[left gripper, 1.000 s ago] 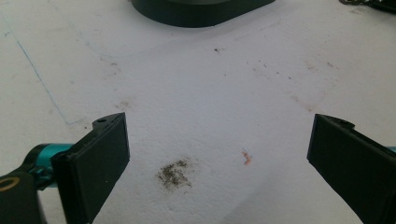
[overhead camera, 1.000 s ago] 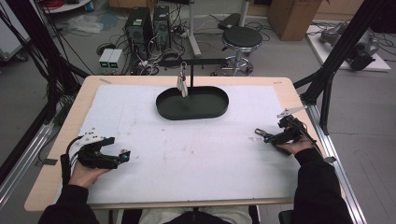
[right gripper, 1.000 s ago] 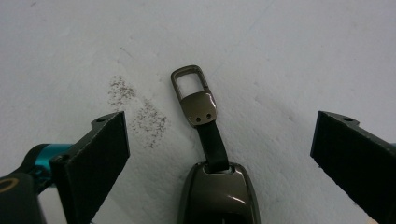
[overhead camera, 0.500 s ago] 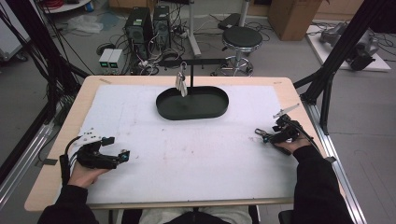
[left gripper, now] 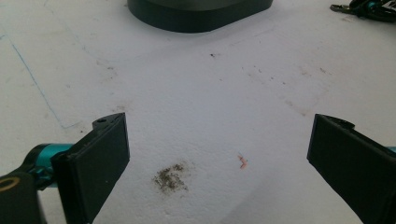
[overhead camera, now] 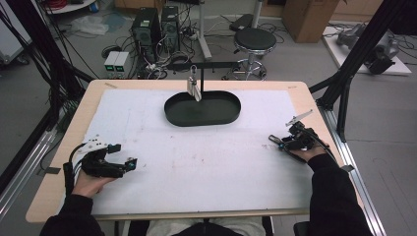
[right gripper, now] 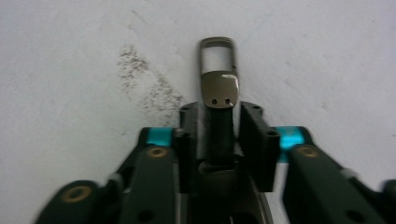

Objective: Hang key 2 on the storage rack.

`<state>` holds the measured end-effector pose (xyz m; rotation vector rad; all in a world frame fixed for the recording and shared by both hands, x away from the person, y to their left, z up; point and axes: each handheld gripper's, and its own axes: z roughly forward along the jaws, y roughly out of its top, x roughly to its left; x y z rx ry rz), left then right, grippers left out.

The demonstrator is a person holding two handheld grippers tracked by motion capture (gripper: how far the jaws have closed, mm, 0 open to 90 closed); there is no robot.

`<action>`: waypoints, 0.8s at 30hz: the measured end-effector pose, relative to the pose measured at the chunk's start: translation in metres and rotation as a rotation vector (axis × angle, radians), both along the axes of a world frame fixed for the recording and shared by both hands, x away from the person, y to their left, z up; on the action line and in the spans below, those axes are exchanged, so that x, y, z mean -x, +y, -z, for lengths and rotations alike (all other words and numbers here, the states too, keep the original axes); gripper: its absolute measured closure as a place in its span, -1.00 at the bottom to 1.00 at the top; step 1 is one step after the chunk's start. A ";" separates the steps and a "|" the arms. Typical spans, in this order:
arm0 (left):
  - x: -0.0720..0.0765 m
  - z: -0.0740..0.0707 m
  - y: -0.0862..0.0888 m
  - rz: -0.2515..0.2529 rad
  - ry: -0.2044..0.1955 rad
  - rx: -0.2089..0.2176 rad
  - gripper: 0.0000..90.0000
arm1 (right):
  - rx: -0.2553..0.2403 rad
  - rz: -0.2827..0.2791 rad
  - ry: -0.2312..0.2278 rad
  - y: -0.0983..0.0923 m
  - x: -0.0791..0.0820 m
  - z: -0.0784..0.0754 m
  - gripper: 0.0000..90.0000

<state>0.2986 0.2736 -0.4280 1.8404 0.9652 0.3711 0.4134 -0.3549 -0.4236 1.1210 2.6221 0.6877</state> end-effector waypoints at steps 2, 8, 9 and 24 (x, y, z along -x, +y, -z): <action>0.000 0.000 0.000 0.004 -0.004 0.002 -0.86 | 0.003 -0.006 0.006 0.003 0.001 -0.001 0.78; 0.000 0.000 -0.001 0.008 -0.004 0.005 -0.86 | 0.004 0.021 0.019 0.005 0.002 -0.002 0.89; 0.000 0.000 -0.001 0.006 -0.004 0.009 -0.86 | 0.006 0.019 0.015 0.005 0.002 -0.002 0.90; 0.000 -0.001 0.000 0.008 -0.012 0.017 -0.86 | -0.070 0.035 0.019 0.001 0.005 -0.009 0.94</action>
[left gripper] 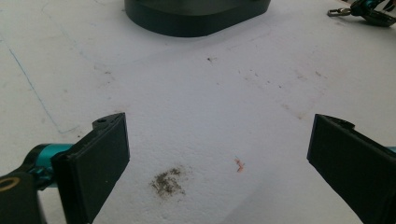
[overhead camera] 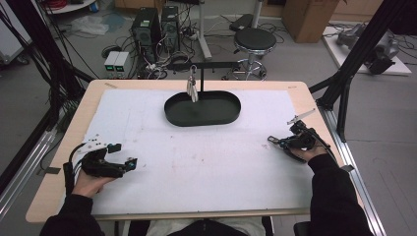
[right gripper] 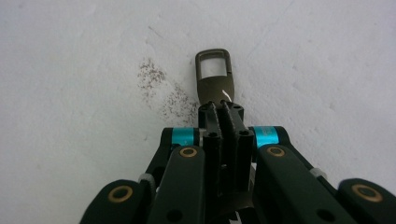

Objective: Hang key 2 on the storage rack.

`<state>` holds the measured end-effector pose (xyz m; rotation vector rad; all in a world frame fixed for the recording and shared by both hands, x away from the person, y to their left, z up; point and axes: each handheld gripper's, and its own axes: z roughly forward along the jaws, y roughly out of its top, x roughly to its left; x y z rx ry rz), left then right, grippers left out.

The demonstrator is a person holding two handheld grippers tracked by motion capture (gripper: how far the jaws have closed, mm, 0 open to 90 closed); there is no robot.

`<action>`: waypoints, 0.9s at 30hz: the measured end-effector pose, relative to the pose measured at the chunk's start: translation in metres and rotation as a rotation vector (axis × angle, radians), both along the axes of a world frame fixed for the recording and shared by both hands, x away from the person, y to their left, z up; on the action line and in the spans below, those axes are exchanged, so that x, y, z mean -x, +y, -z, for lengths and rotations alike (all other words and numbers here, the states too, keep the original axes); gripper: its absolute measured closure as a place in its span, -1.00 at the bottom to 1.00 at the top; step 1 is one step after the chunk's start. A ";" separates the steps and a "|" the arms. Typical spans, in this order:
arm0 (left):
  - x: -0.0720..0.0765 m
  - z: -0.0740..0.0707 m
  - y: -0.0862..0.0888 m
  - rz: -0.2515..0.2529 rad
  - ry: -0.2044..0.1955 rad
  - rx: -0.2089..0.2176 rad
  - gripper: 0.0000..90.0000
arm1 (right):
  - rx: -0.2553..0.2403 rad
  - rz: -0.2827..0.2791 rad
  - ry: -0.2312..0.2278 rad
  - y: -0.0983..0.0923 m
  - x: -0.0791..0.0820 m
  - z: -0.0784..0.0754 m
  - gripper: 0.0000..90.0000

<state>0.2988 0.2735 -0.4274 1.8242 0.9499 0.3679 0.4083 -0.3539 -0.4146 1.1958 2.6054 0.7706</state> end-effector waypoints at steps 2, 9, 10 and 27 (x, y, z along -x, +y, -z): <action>0.000 0.000 0.000 -0.001 -0.001 -0.003 -0.86 | -0.026 0.002 -0.004 -0.001 0.001 -0.003 0.94; -0.001 0.001 -0.001 0.000 -0.002 -0.019 -0.86 | -0.064 -0.017 -0.025 0.007 0.003 -0.013 0.94; -0.001 0.001 -0.002 0.003 -0.002 -0.022 -0.86 | -0.083 -0.014 -0.030 0.009 0.002 -0.016 0.94; -0.001 0.001 -0.003 0.009 -0.009 -0.018 -0.86 | -0.307 -0.012 -0.067 0.027 -0.009 -0.050 0.93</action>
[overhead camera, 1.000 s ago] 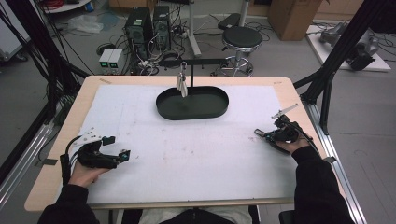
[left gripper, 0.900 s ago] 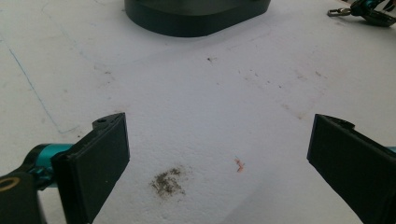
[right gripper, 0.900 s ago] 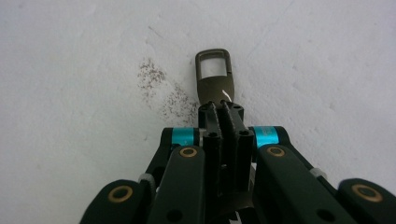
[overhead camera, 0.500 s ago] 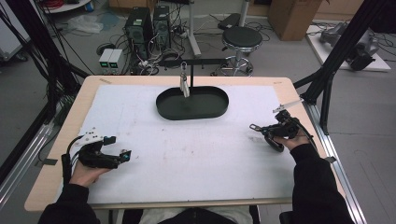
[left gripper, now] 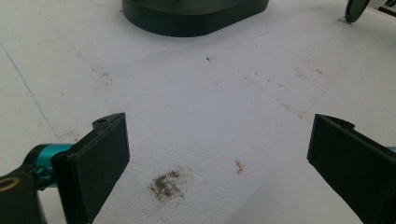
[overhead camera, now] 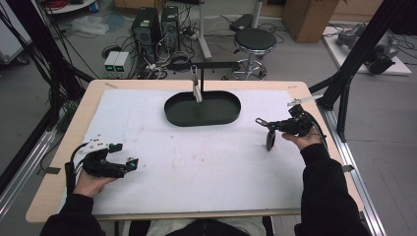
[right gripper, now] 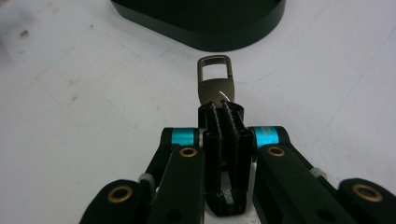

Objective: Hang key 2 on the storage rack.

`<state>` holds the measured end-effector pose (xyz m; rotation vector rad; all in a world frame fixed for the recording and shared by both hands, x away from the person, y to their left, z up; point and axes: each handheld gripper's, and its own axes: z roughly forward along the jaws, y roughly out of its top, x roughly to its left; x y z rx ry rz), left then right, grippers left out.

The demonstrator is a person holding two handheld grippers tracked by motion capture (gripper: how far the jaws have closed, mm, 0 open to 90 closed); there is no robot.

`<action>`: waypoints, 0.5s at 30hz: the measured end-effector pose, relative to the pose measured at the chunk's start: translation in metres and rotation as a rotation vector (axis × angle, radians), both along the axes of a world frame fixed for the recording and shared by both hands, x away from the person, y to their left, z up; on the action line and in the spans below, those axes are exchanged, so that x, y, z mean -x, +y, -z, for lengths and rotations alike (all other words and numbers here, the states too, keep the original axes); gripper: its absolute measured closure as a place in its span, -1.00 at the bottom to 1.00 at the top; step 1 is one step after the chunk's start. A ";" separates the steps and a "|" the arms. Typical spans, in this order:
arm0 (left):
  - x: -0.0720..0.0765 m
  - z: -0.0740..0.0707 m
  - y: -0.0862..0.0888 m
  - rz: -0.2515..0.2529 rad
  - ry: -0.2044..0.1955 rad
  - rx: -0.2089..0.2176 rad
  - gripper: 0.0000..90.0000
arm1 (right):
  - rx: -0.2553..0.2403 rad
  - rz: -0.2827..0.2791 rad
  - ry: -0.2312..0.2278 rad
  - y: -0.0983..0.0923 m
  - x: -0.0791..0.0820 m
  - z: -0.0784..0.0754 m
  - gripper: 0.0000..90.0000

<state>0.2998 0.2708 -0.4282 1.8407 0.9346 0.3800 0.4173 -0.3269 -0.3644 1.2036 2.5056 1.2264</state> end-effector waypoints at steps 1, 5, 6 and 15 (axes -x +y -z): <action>0.000 0.000 0.000 0.001 0.000 0.001 -0.86 | -0.003 0.004 -0.006 0.001 -0.001 -0.002 0.93; 0.000 0.000 -0.001 0.003 -0.003 0.001 -0.86 | -0.017 0.010 -0.014 0.007 -0.005 -0.010 0.93; 0.001 0.000 -0.002 0.002 -0.004 0.001 -0.86 | -0.020 0.007 -0.026 0.009 -0.006 -0.012 0.93; 0.001 -0.001 -0.001 -0.004 -0.016 0.008 -0.86 | -0.049 -0.011 -0.034 0.025 -0.012 -0.025 0.93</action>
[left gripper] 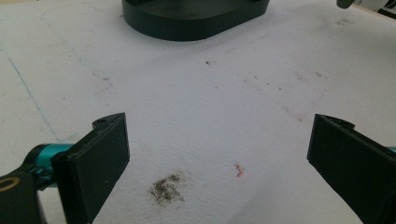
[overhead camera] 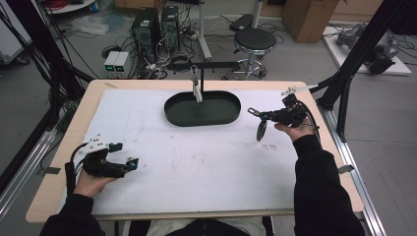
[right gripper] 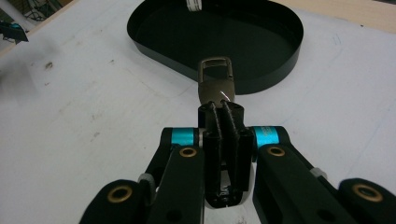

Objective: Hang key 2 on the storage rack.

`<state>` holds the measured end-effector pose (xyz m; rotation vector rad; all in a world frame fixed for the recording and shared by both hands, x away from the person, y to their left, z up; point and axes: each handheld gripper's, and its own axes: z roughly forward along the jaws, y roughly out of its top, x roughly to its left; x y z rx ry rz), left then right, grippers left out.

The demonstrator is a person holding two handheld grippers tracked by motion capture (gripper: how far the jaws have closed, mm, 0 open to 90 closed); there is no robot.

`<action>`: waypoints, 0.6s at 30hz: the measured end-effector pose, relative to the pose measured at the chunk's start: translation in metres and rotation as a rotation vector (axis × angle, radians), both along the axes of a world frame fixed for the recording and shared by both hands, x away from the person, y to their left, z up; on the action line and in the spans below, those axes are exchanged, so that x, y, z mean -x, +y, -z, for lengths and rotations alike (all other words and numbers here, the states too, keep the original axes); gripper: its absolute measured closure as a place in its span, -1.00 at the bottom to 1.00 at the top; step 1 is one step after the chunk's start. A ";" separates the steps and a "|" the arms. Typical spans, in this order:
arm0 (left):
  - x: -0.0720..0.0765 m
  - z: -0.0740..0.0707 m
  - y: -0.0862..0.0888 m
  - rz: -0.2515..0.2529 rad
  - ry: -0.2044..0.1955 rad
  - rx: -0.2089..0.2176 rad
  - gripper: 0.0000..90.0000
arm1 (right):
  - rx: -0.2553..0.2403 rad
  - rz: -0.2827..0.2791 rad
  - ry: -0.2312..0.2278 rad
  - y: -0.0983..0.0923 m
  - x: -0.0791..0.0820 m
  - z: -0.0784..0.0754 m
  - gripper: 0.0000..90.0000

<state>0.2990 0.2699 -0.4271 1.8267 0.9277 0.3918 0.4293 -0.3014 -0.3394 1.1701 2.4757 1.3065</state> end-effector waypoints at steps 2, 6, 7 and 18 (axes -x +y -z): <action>0.000 0.000 0.000 0.002 -0.002 -0.002 -0.86 | 0.003 -0.006 -0.004 0.003 -0.001 -0.002 0.93; 0.000 0.000 -0.001 0.006 -0.001 -0.008 -0.86 | -0.004 -0.004 -0.009 0.008 -0.004 -0.007 0.93; 0.000 0.000 -0.001 0.007 -0.001 -0.008 -0.86 | -0.012 -0.008 -0.014 0.009 -0.005 -0.009 0.93; 0.000 0.000 -0.003 0.014 0.000 -0.011 -0.86 | -0.027 -0.022 -0.046 0.026 -0.017 -0.030 0.93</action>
